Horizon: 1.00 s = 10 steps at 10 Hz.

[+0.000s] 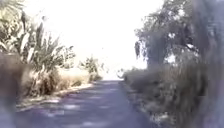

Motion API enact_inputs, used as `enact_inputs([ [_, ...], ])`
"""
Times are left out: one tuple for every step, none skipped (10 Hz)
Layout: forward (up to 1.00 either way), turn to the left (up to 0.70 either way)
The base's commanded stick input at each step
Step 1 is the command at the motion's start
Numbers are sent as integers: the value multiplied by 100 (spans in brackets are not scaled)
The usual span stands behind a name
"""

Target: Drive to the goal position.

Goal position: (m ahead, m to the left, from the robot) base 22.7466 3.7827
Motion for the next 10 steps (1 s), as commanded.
enact_inputs([
  [100,0],
  [100,0],
  [100,0],
  [100,0],
  [100,0],
  [100,0],
  [100,0],
  [100,0],
  [100,0],
  [100,0],
])
